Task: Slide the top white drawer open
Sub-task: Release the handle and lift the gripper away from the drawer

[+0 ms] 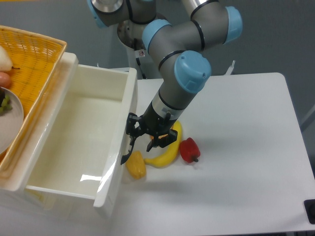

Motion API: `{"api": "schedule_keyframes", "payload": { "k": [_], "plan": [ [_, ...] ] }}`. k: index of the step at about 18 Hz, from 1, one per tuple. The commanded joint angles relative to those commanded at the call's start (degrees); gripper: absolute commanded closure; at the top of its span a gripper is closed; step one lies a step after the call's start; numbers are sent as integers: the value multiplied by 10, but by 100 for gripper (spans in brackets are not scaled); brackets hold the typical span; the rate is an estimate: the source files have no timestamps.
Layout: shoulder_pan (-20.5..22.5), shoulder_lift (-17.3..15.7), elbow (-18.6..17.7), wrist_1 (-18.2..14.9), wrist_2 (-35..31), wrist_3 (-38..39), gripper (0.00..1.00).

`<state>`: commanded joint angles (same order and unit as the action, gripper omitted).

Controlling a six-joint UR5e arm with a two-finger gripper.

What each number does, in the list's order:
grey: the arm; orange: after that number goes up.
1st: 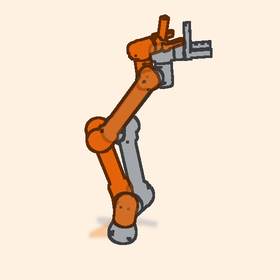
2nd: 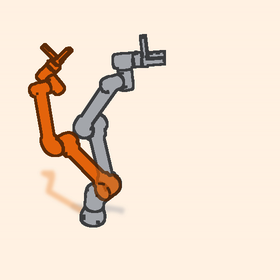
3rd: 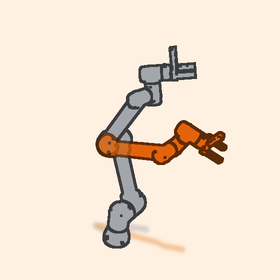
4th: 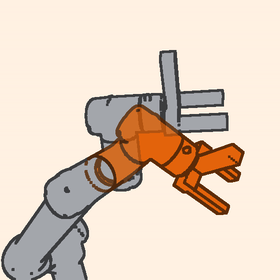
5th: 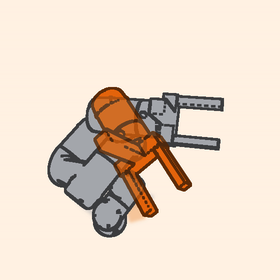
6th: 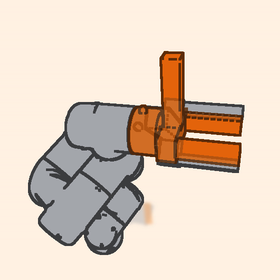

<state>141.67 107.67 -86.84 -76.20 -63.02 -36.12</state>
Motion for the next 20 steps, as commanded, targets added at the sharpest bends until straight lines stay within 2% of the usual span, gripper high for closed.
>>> {"api": "schedule_keyframes", "payload": {
  "k": [2,4,10,13,17,20],
  "plan": [
    [4,0,1,2,1,-6,39],
    [12,-2,3,1,3,-19,28],
    [37,-5,6,4,23,-29,14],
    [54,-1,13,4,20,-73,1],
    [87,12,13,7,2,-134,0],
    [95,20,13,6,-49,-185,0]
  ]
}}
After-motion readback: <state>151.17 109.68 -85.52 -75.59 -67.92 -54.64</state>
